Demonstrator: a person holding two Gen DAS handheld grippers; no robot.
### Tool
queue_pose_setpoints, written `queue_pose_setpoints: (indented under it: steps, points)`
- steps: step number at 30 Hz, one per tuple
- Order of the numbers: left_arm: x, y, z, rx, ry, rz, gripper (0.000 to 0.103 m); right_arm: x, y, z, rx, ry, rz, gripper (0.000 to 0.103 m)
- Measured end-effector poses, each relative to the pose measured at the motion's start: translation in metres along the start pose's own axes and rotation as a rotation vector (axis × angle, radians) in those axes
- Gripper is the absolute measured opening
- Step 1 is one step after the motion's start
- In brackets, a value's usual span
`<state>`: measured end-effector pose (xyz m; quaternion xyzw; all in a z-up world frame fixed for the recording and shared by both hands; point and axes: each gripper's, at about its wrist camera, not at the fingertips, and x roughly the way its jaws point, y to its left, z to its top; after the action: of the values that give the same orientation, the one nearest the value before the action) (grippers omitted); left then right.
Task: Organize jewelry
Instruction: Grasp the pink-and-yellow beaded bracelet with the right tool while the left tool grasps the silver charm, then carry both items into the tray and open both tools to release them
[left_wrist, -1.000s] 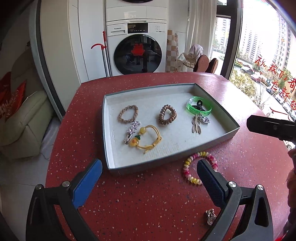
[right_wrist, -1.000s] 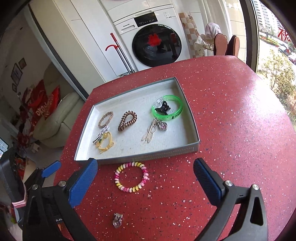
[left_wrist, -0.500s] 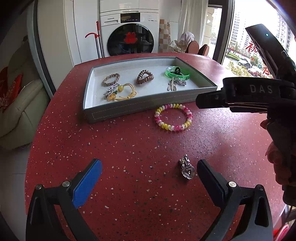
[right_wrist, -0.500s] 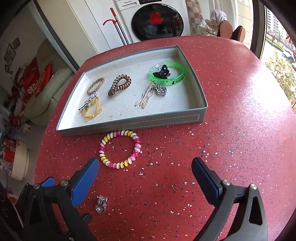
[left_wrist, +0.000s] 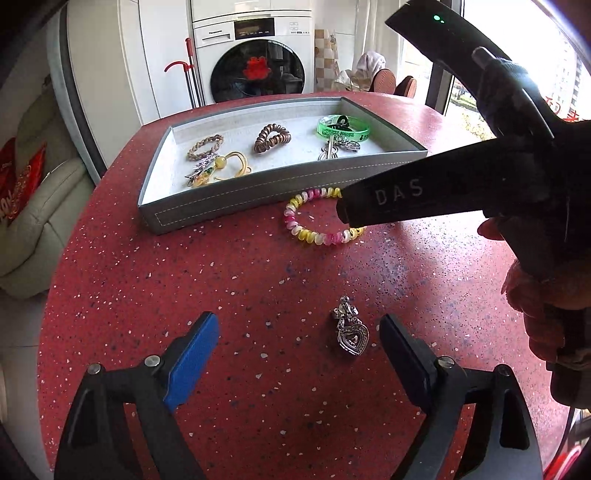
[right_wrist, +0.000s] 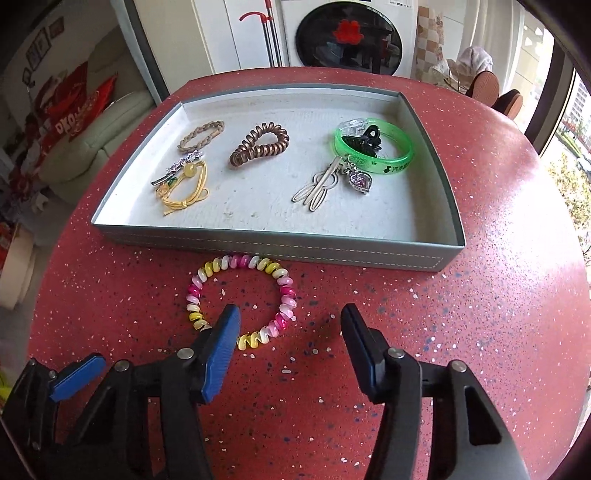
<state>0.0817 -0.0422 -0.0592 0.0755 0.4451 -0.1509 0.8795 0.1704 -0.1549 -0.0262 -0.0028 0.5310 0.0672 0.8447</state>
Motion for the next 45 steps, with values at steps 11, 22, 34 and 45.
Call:
queue_pose_setpoints:
  steps: [11,22,34,45]
  points:
    - [0.004,-0.012,-0.003,0.042,0.004,0.012,0.079,0.004,0.012,-0.001,-0.081,-0.002,-0.049,0.027]
    - [-0.002,-0.014,-0.004,0.063,0.012,-0.055,0.035,-0.004,0.007,-0.008,-0.033,-0.027,-0.039,0.01]
    - [-0.011,0.023,0.005,-0.049,0.015,-0.148,0.035,-0.034,-0.015,-0.015,0.069,-0.082,0.006,0.01]
    - [-0.021,0.039,0.015,-0.074,-0.01,-0.136,0.035,-0.059,-0.016,-0.024,0.092,-0.125,0.037,0.01]
